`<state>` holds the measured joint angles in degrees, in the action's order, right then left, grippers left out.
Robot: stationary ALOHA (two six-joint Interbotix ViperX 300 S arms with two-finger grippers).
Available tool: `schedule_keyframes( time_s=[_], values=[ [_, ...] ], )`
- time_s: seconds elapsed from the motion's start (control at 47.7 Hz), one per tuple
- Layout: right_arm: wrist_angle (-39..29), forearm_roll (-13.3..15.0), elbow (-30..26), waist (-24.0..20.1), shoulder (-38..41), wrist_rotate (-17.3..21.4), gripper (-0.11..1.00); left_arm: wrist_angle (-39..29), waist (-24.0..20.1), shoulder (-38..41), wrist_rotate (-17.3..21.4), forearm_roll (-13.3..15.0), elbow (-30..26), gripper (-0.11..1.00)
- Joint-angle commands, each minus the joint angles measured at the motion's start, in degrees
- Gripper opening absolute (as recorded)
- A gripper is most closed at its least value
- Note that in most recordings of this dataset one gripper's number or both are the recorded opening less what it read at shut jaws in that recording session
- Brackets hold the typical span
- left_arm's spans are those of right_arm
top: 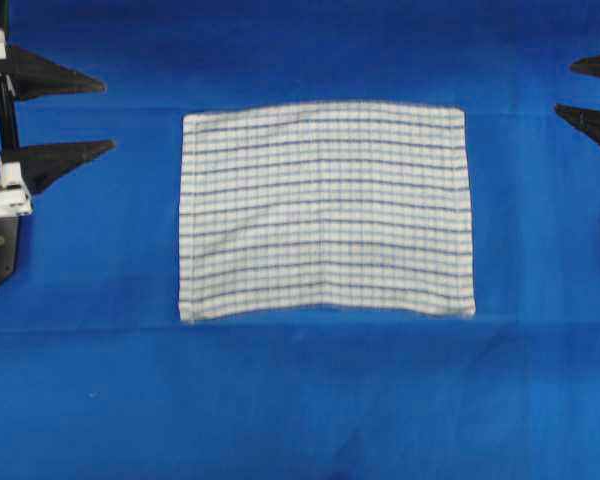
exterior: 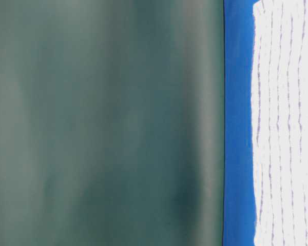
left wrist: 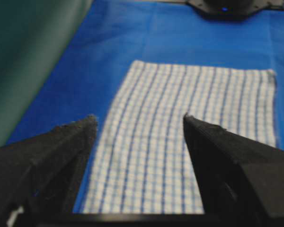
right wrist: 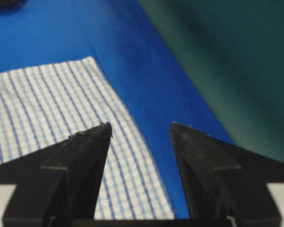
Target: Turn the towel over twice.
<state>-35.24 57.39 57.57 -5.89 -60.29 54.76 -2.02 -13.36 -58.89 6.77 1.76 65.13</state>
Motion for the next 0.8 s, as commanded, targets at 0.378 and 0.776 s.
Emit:
schedule_keyframes(
  time_s=[0.378, 0.776],
  values=[
    [1.49, -0.44, 0.0, 0.26, 0.18, 0.26, 0.61, -0.09, -0.09, -0.53, -0.44, -0.09, -0.26, 0.69],
    [7.47, -4.66, 9.4, 0.18, -9.4, 0.35, 0.58, -1.05, 5.54, -9.84, -1.14, -0.09, 6.94, 0.68]
  ],
)
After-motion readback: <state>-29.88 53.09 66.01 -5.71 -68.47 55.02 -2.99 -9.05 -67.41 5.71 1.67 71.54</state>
